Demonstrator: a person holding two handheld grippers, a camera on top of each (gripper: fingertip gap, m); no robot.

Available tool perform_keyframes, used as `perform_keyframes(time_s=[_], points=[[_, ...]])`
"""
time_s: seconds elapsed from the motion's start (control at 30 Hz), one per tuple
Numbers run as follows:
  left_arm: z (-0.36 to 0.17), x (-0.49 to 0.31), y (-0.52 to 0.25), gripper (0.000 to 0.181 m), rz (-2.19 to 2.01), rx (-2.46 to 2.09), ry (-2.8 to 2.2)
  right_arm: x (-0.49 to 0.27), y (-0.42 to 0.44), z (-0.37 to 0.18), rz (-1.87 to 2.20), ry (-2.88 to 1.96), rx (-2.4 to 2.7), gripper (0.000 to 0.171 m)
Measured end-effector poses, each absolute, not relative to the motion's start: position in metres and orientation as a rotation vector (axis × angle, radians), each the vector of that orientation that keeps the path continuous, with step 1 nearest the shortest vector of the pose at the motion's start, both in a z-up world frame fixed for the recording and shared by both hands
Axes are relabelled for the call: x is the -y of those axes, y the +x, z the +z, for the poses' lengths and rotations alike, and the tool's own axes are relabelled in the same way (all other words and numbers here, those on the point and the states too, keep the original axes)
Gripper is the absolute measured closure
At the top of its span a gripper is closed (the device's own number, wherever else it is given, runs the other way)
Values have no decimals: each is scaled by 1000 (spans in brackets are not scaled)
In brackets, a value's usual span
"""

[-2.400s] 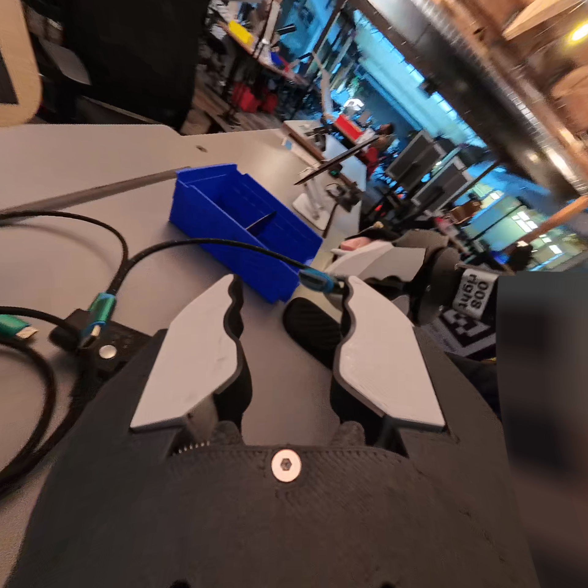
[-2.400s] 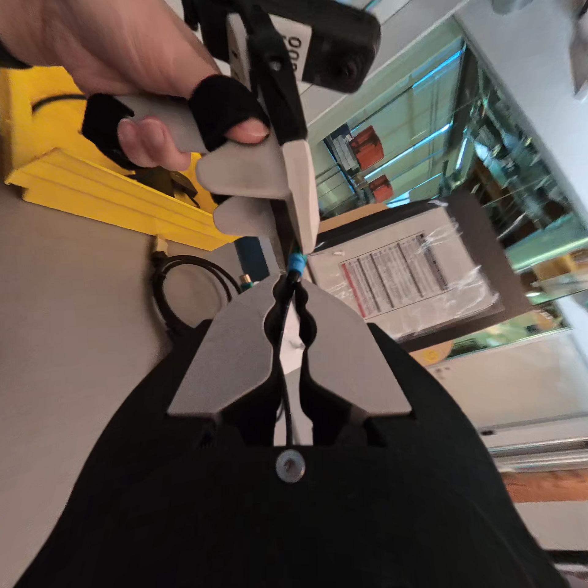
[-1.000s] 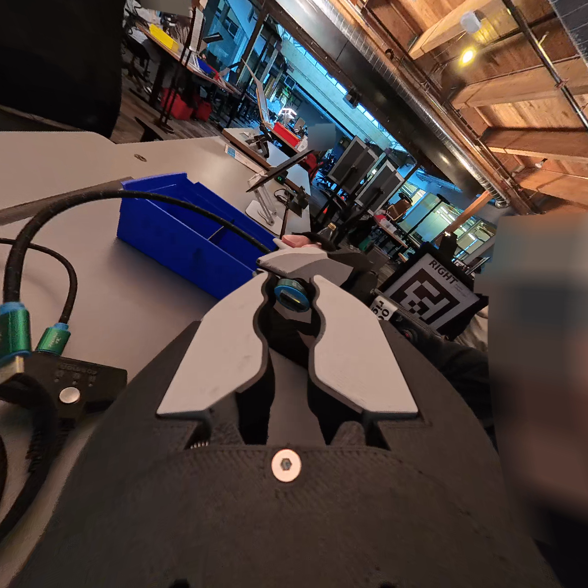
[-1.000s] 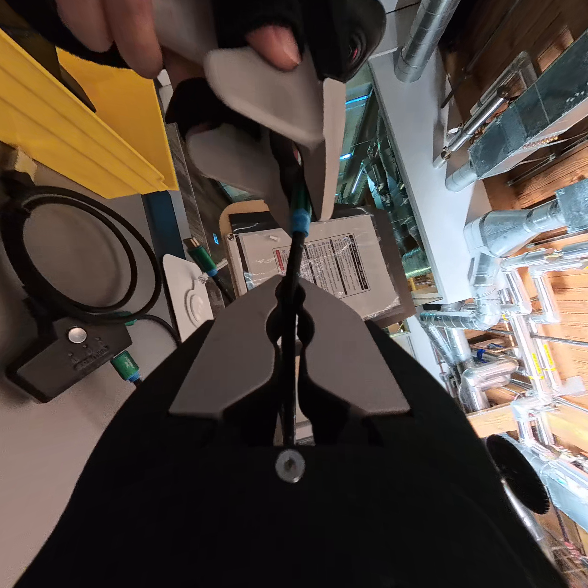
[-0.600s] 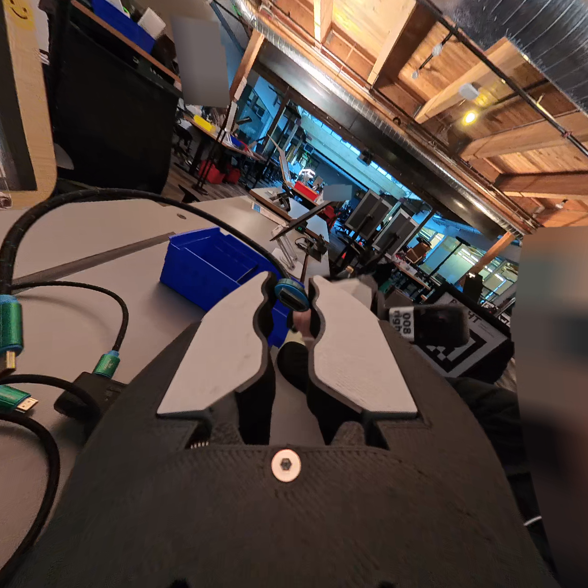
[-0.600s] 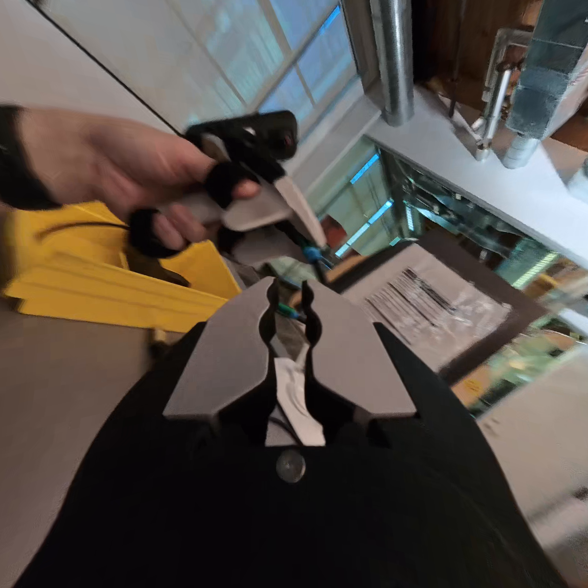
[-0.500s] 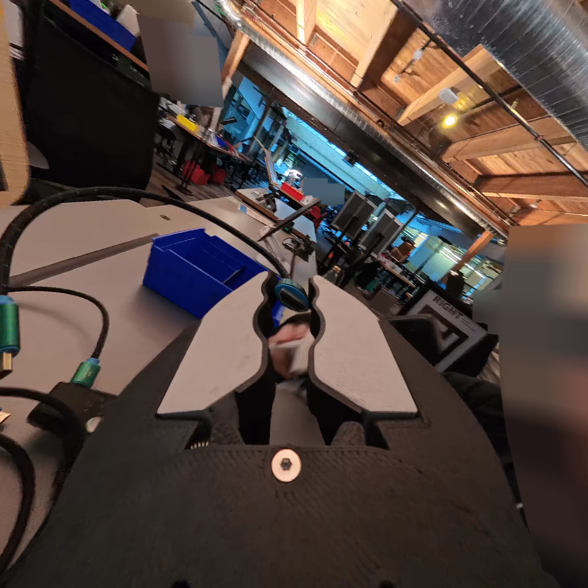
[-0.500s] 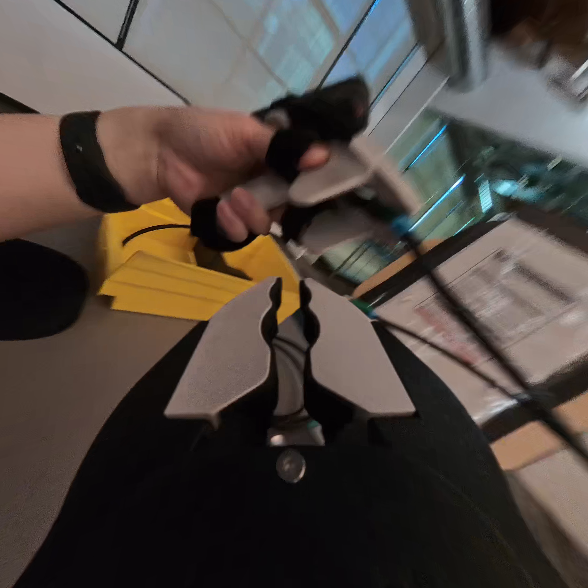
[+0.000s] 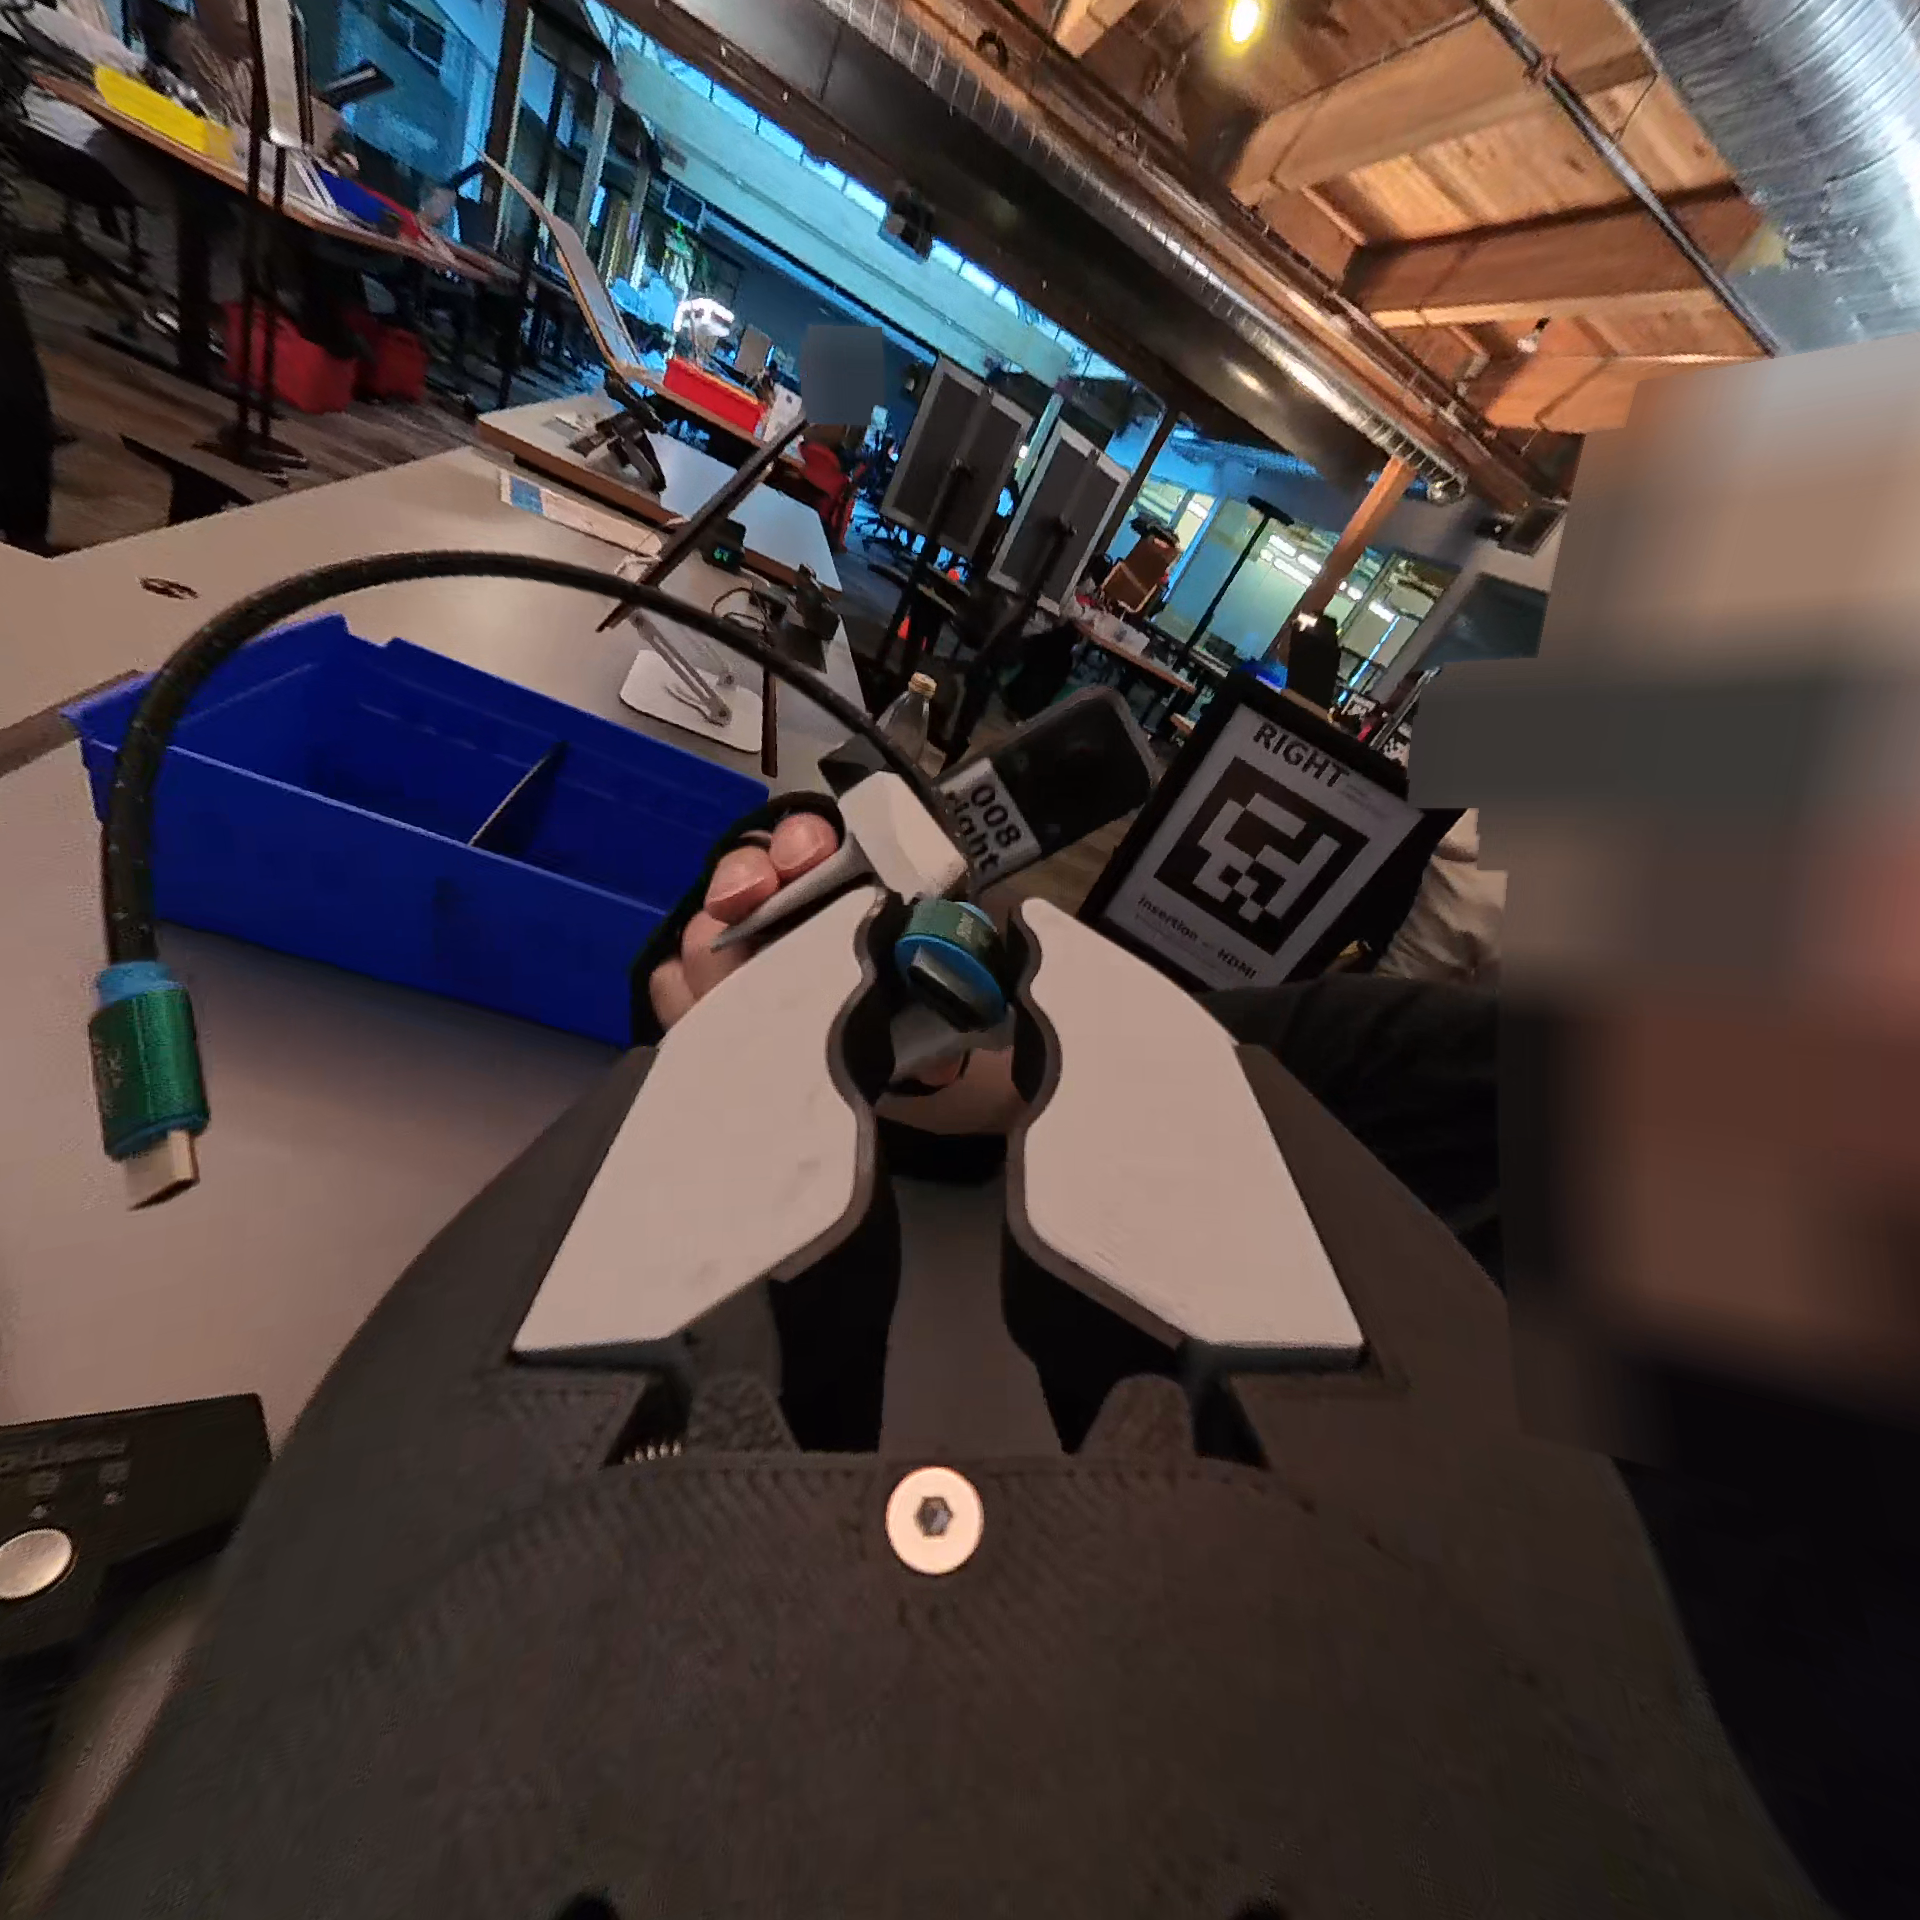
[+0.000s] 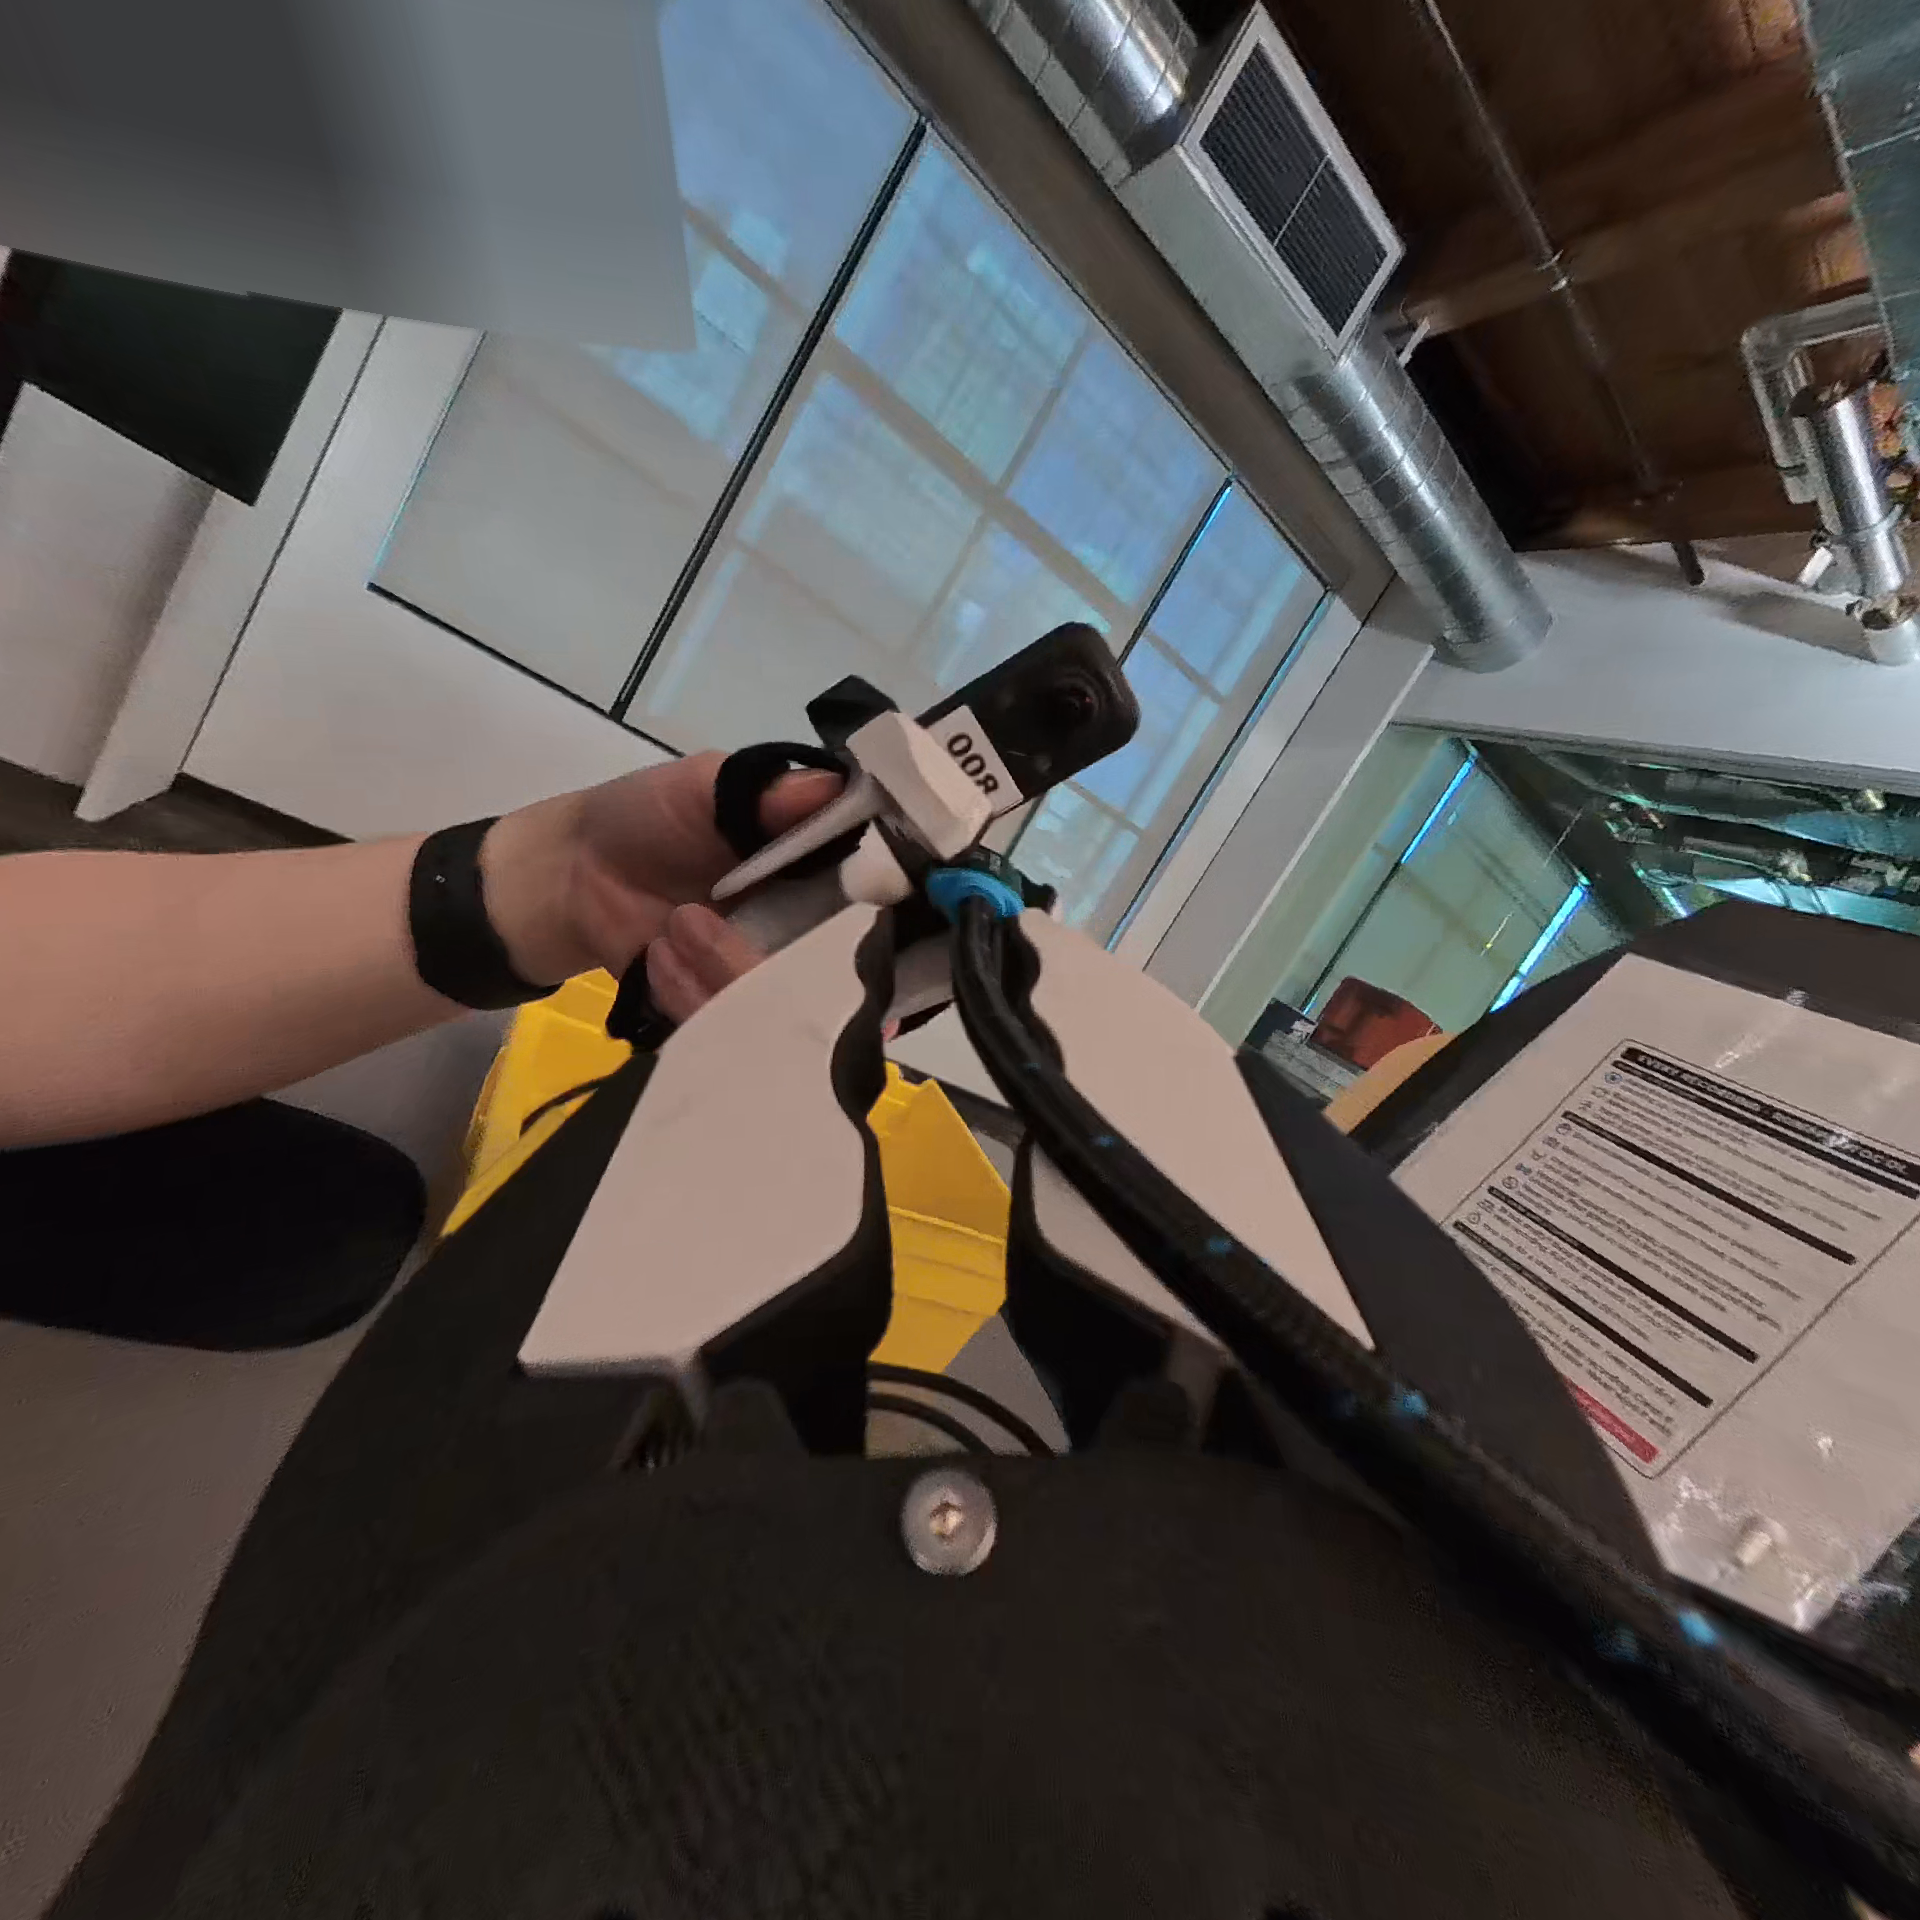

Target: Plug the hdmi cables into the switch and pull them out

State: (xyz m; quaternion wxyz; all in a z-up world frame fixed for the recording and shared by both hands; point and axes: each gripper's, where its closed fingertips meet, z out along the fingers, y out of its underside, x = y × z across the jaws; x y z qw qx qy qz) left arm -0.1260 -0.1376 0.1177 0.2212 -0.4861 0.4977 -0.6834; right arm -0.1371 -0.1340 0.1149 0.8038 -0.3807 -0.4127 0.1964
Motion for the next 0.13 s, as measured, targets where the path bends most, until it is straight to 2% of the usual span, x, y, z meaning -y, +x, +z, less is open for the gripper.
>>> perform_keyframes(time_s=[0.03,0.13], points=[[116,138,-127,163,-1873,-1390,-1349,134,-137,114,417,-823,904,152],[115,140,-128,163,-1861,-1417,-1354,135,-138,115,387,-836,936,157]])
